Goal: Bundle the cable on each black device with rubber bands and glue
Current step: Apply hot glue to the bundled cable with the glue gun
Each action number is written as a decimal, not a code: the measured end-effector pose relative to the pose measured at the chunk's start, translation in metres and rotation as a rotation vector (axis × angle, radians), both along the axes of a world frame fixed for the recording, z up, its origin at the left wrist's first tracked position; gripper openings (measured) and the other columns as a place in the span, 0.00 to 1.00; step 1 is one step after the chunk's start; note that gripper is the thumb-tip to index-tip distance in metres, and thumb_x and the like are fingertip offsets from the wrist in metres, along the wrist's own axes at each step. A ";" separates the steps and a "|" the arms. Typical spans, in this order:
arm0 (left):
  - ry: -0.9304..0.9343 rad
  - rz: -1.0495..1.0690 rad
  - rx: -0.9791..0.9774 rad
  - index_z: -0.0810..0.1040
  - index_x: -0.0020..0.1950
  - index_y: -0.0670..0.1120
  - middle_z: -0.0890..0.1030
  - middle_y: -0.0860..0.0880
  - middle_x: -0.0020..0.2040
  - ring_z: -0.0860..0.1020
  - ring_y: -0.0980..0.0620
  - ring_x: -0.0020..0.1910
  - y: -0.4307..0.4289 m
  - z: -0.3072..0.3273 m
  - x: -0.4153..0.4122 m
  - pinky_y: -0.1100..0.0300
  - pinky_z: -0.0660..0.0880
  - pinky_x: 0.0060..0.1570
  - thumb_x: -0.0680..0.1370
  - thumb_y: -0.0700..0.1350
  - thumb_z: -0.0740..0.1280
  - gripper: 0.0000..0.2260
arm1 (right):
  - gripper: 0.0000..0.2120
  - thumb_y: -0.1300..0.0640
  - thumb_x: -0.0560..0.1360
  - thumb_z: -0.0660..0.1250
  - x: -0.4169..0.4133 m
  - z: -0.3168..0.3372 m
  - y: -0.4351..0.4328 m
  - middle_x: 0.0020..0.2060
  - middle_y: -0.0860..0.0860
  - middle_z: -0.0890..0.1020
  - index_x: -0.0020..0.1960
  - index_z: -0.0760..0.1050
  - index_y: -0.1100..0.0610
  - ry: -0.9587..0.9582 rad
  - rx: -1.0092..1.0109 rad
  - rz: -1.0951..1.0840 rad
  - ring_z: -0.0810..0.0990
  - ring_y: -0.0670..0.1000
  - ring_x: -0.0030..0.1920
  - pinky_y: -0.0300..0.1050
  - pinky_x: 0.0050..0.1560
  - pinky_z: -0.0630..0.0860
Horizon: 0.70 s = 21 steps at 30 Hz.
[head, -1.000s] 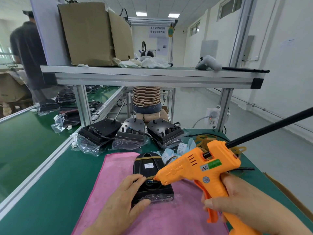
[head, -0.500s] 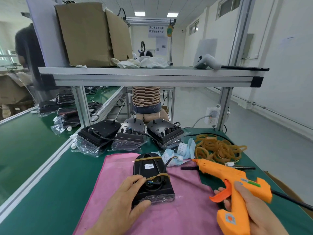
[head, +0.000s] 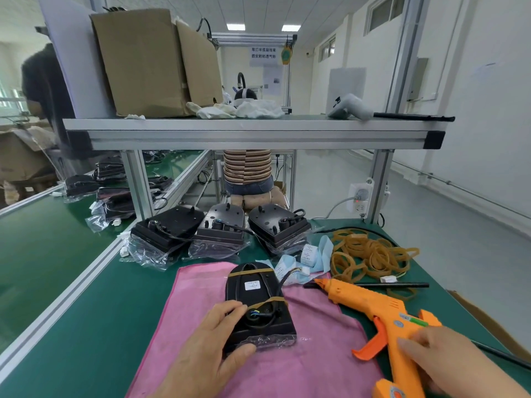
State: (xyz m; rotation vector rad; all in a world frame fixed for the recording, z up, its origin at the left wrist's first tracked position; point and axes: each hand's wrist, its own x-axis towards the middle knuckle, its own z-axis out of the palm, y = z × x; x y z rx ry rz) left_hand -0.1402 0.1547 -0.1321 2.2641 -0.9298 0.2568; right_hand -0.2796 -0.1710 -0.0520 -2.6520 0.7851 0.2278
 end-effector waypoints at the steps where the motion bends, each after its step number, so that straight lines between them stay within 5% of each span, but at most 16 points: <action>1: 0.000 0.000 0.001 0.68 0.74 0.51 0.64 0.62 0.70 0.64 0.67 0.68 0.000 -0.001 0.001 0.75 0.61 0.65 0.74 0.74 0.53 0.37 | 0.19 0.40 0.81 0.56 0.003 0.006 0.002 0.38 0.46 0.77 0.48 0.79 0.52 0.042 -0.034 -0.004 0.79 0.43 0.40 0.36 0.44 0.75; 5: 0.014 -0.012 0.013 0.67 0.74 0.53 0.63 0.64 0.70 0.65 0.66 0.69 0.002 -0.003 0.003 0.73 0.63 0.65 0.74 0.74 0.54 0.36 | 0.13 0.41 0.79 0.58 0.011 0.017 0.024 0.41 0.44 0.80 0.45 0.75 0.47 -0.123 -0.154 0.038 0.77 0.41 0.44 0.37 0.45 0.74; 7: 0.065 -0.008 -0.050 0.68 0.72 0.56 0.63 0.68 0.69 0.65 0.66 0.69 0.002 -0.001 0.003 0.75 0.62 0.64 0.74 0.74 0.53 0.33 | 0.08 0.43 0.79 0.60 0.030 0.012 0.046 0.42 0.41 0.80 0.44 0.75 0.43 -0.378 0.054 0.099 0.76 0.38 0.44 0.36 0.45 0.72; 11: 0.200 0.181 -0.387 0.75 0.64 0.59 0.72 0.66 0.63 0.69 0.67 0.66 -0.011 0.014 0.006 0.71 0.65 0.64 0.80 0.61 0.57 0.16 | 0.12 0.45 0.82 0.56 0.078 -0.009 0.097 0.50 0.41 0.80 0.54 0.76 0.47 -0.444 0.493 0.208 0.77 0.43 0.53 0.40 0.54 0.73; 13: 0.246 0.288 -0.476 0.77 0.55 0.58 0.77 0.64 0.56 0.72 0.67 0.59 -0.023 0.023 0.011 0.69 0.66 0.61 0.83 0.49 0.57 0.10 | 0.16 0.44 0.82 0.54 0.098 -0.018 0.113 0.56 0.47 0.79 0.59 0.74 0.52 -0.453 0.565 0.185 0.76 0.49 0.57 0.46 0.59 0.71; 16: 0.365 0.346 -0.473 0.75 0.45 0.54 0.78 0.56 0.46 0.75 0.55 0.50 -0.035 0.030 0.017 0.63 0.70 0.51 0.84 0.45 0.57 0.11 | 0.16 0.43 0.82 0.54 0.114 -0.033 0.128 0.55 0.51 0.79 0.58 0.71 0.54 -0.475 0.583 0.181 0.76 0.51 0.56 0.47 0.58 0.71; 19: 0.498 0.331 -0.443 0.77 0.61 0.54 0.80 0.56 0.58 0.76 0.54 0.60 -0.042 0.021 0.017 0.54 0.70 0.64 0.83 0.48 0.57 0.11 | 0.16 0.45 0.82 0.55 0.119 -0.047 0.140 0.62 0.50 0.76 0.66 0.68 0.51 -0.521 0.573 0.194 0.74 0.51 0.62 0.46 0.63 0.69; 21: 0.506 0.342 -0.391 0.70 0.73 0.51 0.71 0.56 0.70 0.68 0.56 0.71 -0.049 0.016 0.013 0.59 0.60 0.73 0.84 0.48 0.57 0.17 | 0.17 0.46 0.82 0.56 0.120 -0.053 0.144 0.65 0.50 0.75 0.68 0.67 0.50 -0.544 0.543 0.187 0.73 0.51 0.65 0.46 0.66 0.69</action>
